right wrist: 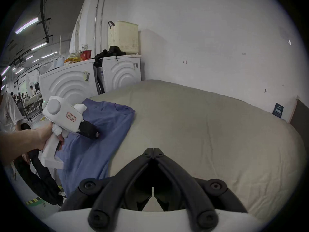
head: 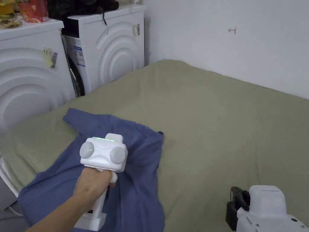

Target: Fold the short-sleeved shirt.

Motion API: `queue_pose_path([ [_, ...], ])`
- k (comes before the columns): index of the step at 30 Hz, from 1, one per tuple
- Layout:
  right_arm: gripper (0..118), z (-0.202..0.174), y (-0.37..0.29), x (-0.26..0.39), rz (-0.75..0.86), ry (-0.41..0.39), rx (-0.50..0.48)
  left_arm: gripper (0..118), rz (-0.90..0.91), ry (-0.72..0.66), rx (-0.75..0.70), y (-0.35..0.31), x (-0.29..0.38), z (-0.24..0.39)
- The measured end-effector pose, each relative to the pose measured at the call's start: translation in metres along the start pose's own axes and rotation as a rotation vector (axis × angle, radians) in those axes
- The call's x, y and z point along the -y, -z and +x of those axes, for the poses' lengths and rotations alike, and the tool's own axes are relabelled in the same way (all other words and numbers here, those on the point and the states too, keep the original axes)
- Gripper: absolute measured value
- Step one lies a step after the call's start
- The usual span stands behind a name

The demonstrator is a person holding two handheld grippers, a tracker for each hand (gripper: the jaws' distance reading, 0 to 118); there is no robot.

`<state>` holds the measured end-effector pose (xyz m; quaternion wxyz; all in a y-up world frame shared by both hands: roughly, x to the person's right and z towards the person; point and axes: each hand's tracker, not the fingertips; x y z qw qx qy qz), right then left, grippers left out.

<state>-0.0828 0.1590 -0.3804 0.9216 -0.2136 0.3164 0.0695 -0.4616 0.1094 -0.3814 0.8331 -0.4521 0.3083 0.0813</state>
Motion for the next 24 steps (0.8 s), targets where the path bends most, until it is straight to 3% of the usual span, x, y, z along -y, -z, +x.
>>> queue_pose_path([
  [2,0,0.017,-0.020,0.000,0.002,0.011,0.034,0,0.012,-0.029,0.082,-0.020,-0.009,-0.005],
  [4,0,0.033,-0.040,0.002,0.014,0.039,0.064,0,0.073,0.012,0.090,-0.050,-0.017,0.003],
  [10,0,0.087,-0.120,0.009,0.065,0.089,0.230,0,0.148,0.145,0.324,-0.167,-0.030,0.072],
  [17,0,0.143,-0.207,0.034,0.089,0.160,0.404,0,0.257,0.326,0.573,-0.270,-0.029,0.209],
  [24,0,0.191,-0.261,0.048,0.104,0.208,0.544,0,0.270,0.502,0.813,-0.329,-0.003,0.360],
])
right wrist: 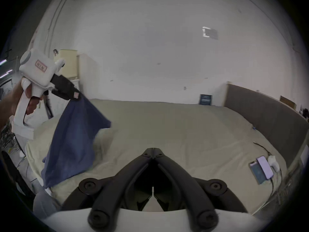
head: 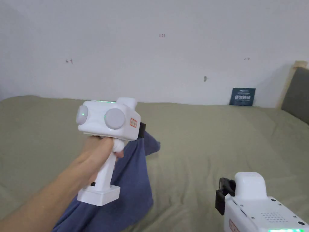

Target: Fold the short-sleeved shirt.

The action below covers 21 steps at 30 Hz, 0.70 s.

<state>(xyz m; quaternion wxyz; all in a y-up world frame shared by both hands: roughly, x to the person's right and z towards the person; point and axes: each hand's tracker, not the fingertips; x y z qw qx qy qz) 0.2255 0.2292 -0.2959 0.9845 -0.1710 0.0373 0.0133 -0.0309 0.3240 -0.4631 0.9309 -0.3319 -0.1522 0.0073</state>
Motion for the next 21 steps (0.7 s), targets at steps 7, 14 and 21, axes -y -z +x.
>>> queue_pose_path([
  [7,0,0.044,0.010,0.009,-0.027,0.037,0.097,0,-0.129,0.021,0.155,0.122,0.012,0.083],
  [14,0,0.072,0.041,0.031,-0.107,0.066,0.144,0,-0.299,0.045,0.038,0.240,0.069,0.086],
  [21,0,0.076,0.057,0.040,-0.141,0.080,0.136,81,-0.299,-0.004,0.067,0.244,0.093,0.051],
])
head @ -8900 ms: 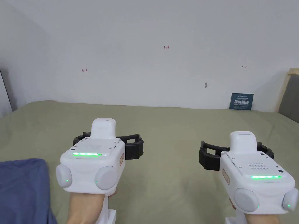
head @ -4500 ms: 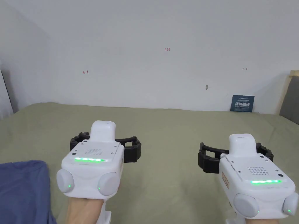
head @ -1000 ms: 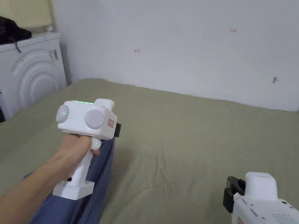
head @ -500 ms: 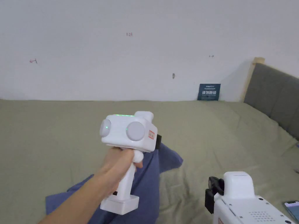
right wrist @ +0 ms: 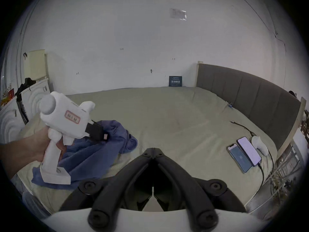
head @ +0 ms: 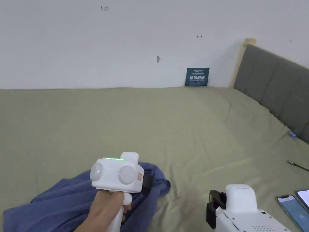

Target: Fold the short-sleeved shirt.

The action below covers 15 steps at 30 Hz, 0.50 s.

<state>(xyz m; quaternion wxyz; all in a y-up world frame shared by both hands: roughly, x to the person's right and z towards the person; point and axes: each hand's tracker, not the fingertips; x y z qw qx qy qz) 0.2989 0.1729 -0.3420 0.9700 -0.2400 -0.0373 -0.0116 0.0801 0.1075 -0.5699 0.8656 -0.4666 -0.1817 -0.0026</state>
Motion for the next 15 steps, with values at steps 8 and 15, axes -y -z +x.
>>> queue_pose_path([
  [8,0,-0.018,-0.018,0.002,0.029,-0.005,-0.033,101,0.229,-0.021,-0.103,-0.116,0.055,-0.034],
  [15,0,-0.040,-0.043,0.006,0.062,-0.013,-0.088,0,0.414,-0.083,-0.270,-0.259,0.165,-0.074],
])
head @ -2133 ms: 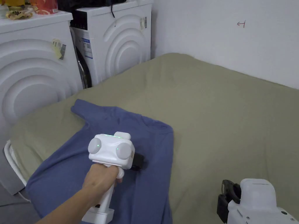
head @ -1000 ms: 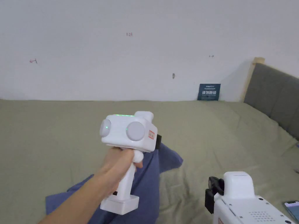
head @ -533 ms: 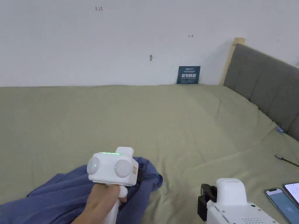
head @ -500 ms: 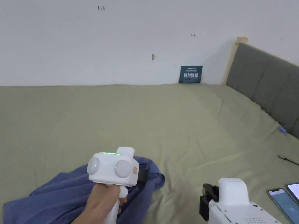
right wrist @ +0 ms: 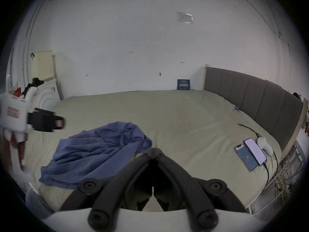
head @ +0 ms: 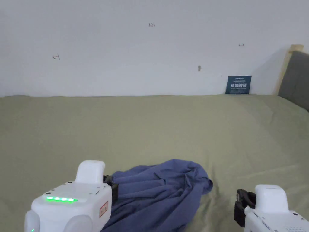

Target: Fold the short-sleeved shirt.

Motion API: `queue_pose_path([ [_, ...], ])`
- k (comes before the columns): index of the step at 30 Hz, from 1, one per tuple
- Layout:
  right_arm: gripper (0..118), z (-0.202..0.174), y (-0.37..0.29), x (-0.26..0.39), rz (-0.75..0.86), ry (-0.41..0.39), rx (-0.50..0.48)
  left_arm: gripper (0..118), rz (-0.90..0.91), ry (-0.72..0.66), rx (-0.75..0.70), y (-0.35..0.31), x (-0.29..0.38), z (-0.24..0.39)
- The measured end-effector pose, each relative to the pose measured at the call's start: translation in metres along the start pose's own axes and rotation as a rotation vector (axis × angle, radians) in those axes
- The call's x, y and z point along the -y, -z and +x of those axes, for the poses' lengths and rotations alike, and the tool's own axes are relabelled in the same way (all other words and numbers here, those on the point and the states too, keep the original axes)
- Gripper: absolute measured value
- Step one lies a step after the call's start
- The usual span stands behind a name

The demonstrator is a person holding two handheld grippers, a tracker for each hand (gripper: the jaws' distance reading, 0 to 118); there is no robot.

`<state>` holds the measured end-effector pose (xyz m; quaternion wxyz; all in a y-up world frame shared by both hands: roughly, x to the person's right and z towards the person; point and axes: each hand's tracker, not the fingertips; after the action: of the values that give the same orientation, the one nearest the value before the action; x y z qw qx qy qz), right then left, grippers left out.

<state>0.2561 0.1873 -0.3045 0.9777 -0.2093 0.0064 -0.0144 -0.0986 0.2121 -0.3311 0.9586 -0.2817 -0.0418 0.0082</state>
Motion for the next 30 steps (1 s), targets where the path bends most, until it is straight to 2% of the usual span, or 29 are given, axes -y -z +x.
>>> queue_pose_path([
  [7,0,-0.019,-0.020,0.009,0.035,-0.041,-0.025,0,0.036,-0.116,-0.161,-0.091,0.054,-0.055],
  [14,0,-0.028,-0.021,0.014,0.025,-0.049,-0.044,0,0.013,-0.172,-0.179,-0.086,0.058,-0.080],
  [19,0,-0.033,-0.012,0.012,0.014,-0.062,-0.057,0,-0.066,-0.189,-0.144,-0.040,0.042,-0.094],
  [21,0,-0.036,-0.006,0.011,0.006,-0.061,-0.061,0,-0.128,-0.168,-0.119,-0.006,0.032,-0.102],
  [24,0,-0.039,0.007,0.014,-0.019,-0.062,-0.063,0,-0.232,-0.217,-0.063,0.054,0.017,-0.119],
  [27,0,-0.042,0.022,0.019,-0.051,-0.079,-0.058,1,-0.330,-0.143,-0.055,0.113,0.005,-0.125],
  [28,0,-0.042,0.028,0.020,-0.067,-0.082,-0.058,15,-0.350,-0.119,-0.064,0.132,0.001,-0.127],
  [29,0,-0.042,0.033,0.022,-0.082,-0.082,-0.060,54,-0.342,-0.143,-0.071,0.149,-0.001,-0.130],
  [30,0,-0.042,0.038,0.024,-0.091,-0.084,-0.059,54,-0.368,-0.144,-0.065,0.160,-0.002,-0.132],
])
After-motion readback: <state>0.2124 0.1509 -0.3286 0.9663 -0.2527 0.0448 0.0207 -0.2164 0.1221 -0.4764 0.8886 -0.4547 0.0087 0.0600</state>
